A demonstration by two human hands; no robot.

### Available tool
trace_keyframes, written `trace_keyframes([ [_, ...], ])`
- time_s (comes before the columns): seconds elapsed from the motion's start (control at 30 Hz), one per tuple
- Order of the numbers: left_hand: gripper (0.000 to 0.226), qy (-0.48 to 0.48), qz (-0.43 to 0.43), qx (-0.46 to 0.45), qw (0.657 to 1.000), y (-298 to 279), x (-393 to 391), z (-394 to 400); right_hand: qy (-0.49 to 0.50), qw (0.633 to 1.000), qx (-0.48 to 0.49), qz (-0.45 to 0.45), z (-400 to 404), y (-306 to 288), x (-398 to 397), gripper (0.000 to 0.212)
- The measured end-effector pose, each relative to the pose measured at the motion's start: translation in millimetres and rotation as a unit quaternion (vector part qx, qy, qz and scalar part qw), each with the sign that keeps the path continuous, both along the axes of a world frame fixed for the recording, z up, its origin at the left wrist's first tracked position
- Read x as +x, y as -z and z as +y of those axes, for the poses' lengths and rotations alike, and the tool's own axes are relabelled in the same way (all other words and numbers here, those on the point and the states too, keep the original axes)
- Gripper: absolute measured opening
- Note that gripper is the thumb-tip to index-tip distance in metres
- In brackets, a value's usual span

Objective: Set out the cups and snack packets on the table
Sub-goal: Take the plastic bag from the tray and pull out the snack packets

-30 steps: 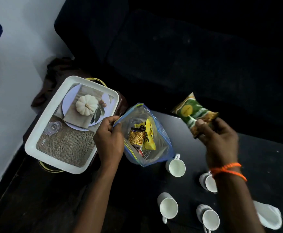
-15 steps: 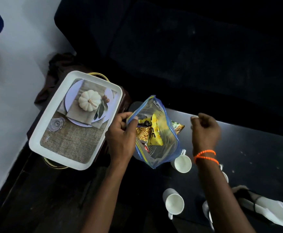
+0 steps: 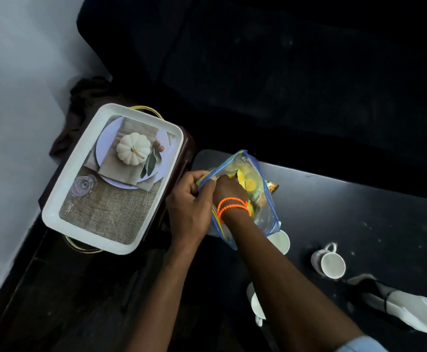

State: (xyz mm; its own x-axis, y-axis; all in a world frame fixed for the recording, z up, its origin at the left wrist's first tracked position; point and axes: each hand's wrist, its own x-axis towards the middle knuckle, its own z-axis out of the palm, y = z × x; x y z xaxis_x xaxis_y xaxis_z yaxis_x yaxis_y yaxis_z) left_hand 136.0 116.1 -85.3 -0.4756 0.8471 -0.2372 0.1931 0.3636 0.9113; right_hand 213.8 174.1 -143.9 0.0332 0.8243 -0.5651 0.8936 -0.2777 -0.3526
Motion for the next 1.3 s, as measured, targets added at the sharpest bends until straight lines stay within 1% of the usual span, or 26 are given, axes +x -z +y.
trace_keyframes([
  [0.03,0.007,-0.001,-0.003,-0.003,1.000,1,0,-1,0.005,1.000,0.009,-0.004,-1,5,-1,0.041],
  [0.1,0.007,-0.004,-0.009,-0.007,1.000,3,-1,-2,0.024,1.000,0.006,0.016,0,12,-3,0.035],
  [0.2,0.010,-0.019,-0.006,-0.008,1.000,2,-5,-3,0.045,0.998,0.001,0.052,3,3,-8,0.031],
  [0.27,0.014,-0.033,-0.004,-0.010,0.999,3,-9,0,0.040,0.996,0.037,0.065,1,-18,-9,0.025],
  [0.33,0.011,-0.046,-0.011,-0.023,0.999,4,-13,3,0.022,0.993,0.093,0.068,-10,-53,-3,0.019],
  [0.4,0.011,-0.055,-0.027,-0.031,0.998,7,-20,6,0.011,0.983,0.156,0.092,-28,-92,10,0.019],
  [0.43,0.013,-0.057,-0.032,-0.033,0.997,8,-23,7,0.016,0.972,0.200,0.123,-36,-114,19,0.017],
  [0.5,0.015,-0.053,-0.041,-0.033,0.997,8,-28,9,0.056,0.931,0.274,0.235,-49,-156,48,0.015],
  [0.57,0.015,-0.050,-0.045,-0.030,0.997,8,-30,11,0.116,0.881,0.318,0.331,-52,-173,88,0.019],
  [0.6,0.015,-0.049,-0.044,-0.032,0.997,7,-29,12,0.161,0.866,0.321,0.348,-50,-169,109,0.017],
  [0.67,0.018,-0.047,-0.049,-0.038,0.997,6,-25,14,0.285,0.838,0.280,0.371,-36,-142,143,0.016],
  [0.7,0.021,-0.047,-0.052,-0.042,0.997,5,-23,15,0.346,0.819,0.237,0.391,-27,-121,155,0.015],
  [0.77,0.023,-0.043,-0.049,-0.047,0.997,5,-17,16,0.443,0.782,0.122,0.420,-11,-67,169,0.004],
  [0.83,0.021,-0.033,-0.053,-0.043,0.997,6,-12,16,0.514,0.745,-0.003,0.424,1,-14,177,0.013],
  [0.9,0.018,-0.017,-0.052,-0.036,0.998,7,-5,17,0.562,0.717,-0.095,0.402,1,32,185,0.018],
  [0.93,0.017,-0.013,-0.052,-0.032,0.998,7,-2,18,0.574,0.716,-0.119,0.379,0,46,189,0.019],
  [0.97,0.016,-0.013,-0.051,-0.030,0.998,7,1,19,0.569,0.729,-0.133,0.357,-1,55,193,0.018],
  [1.03,0.014,-0.014,-0.050,-0.028,0.998,8,5,21,0.527,0.796,-0.115,0.274,-1,57,197,0.015],
  [1.07,0.014,-0.012,-0.050,-0.025,0.998,8,6,21,0.504,0.828,-0.072,0.233,-1,53,197,0.024],
  [1.1,0.014,-0.010,-0.048,-0.024,0.999,8,7,21,0.489,0.850,-0.012,0.196,1,46,197,0.036],
  [1.13,0.014,-0.009,-0.045,-0.023,0.999,8,9,21,0.480,0.859,0.057,0.170,1,31,194,0.043],
  [1.17,0.014,-0.008,-0.044,-0.023,0.999,9,9,21,0.473,0.856,0.130,0.162,0,11,187,0.042],
  [1.2,0.014,-0.009,-0.043,-0.021,0.999,10,11,20,0.461,0.845,0.207,0.174,-3,-12,178,0.032],
  [1.23,0.014,-0.008,-0.042,-0.020,0.999,10,12,19,0.437,0.834,0.272,0.201,-6,-35,166,0.019],
  [1.27,0.013,-0.007,-0.040,-0.020,0.999,11,14,19,0.395,0.829,0.313,0.242,-10,-57,151,0.012],
  [1.3,0.013,-0.006,-0.038,-0.021,0.999,12,16,19,0.337,0.836,0.320,0.291,-15,-75,133,0.011],
])
